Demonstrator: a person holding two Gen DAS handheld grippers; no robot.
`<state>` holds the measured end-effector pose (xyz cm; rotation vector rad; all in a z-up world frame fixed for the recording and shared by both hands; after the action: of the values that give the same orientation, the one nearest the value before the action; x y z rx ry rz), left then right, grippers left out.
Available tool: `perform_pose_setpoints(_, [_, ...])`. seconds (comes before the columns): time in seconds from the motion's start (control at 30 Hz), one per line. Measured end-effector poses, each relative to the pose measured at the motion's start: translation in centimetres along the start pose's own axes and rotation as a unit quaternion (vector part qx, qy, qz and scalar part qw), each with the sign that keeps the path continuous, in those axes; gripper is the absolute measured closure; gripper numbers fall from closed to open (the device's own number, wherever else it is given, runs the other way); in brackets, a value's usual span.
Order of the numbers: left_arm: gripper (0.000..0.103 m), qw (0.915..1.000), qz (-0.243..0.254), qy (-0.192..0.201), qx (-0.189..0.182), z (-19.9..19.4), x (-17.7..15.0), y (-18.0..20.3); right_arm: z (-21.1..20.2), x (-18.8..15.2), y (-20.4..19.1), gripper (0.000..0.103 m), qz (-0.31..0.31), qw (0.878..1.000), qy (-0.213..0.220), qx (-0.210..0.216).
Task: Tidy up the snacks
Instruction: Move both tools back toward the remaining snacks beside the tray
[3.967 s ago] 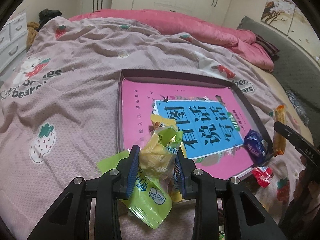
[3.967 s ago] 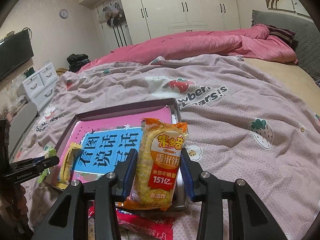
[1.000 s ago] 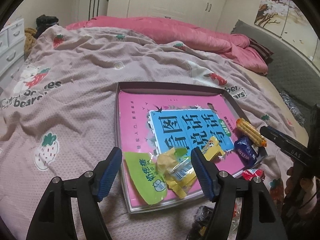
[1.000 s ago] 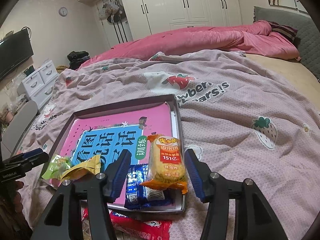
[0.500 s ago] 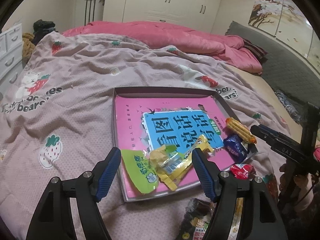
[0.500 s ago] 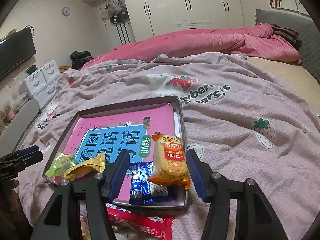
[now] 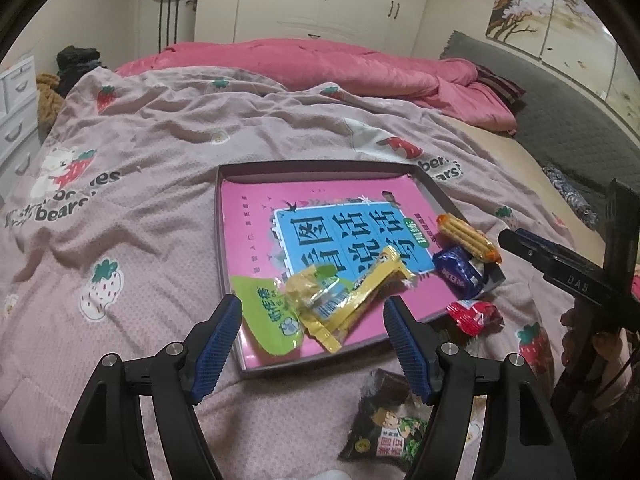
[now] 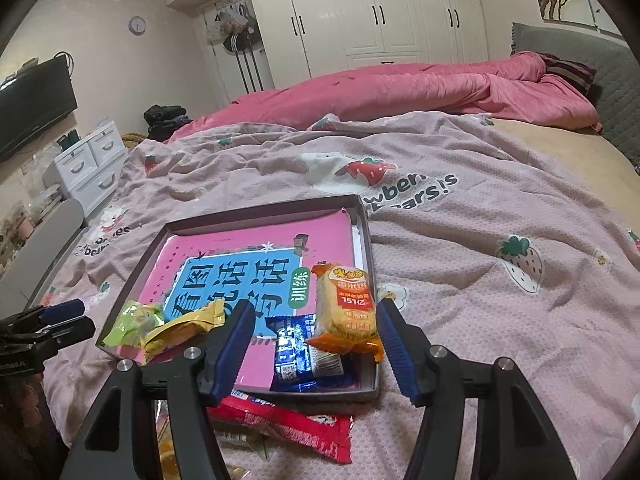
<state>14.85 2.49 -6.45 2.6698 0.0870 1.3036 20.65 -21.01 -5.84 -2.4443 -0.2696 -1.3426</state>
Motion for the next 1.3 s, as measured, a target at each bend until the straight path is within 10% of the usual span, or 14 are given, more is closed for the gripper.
perform_pose_setpoints(1.3, [0.028, 0.9979, 0.017, -0.056, -0.027, -2.4, -3.8, 2.2, -5.1, -2.9, -5.1, 0.031, -0.037, 0.998, -0.021, 0.052])
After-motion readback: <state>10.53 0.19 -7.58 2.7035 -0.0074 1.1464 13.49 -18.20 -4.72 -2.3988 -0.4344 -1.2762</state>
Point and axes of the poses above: each gripper's, at about its wrist camera, not at the fingertips, and z roughly the way its jaws point, y to its right, x to its top, the point moved 8 cm from there along z, roughly the way its jaws point, and after that the axes turned 10 degrees about y, right-handed, at the moved point
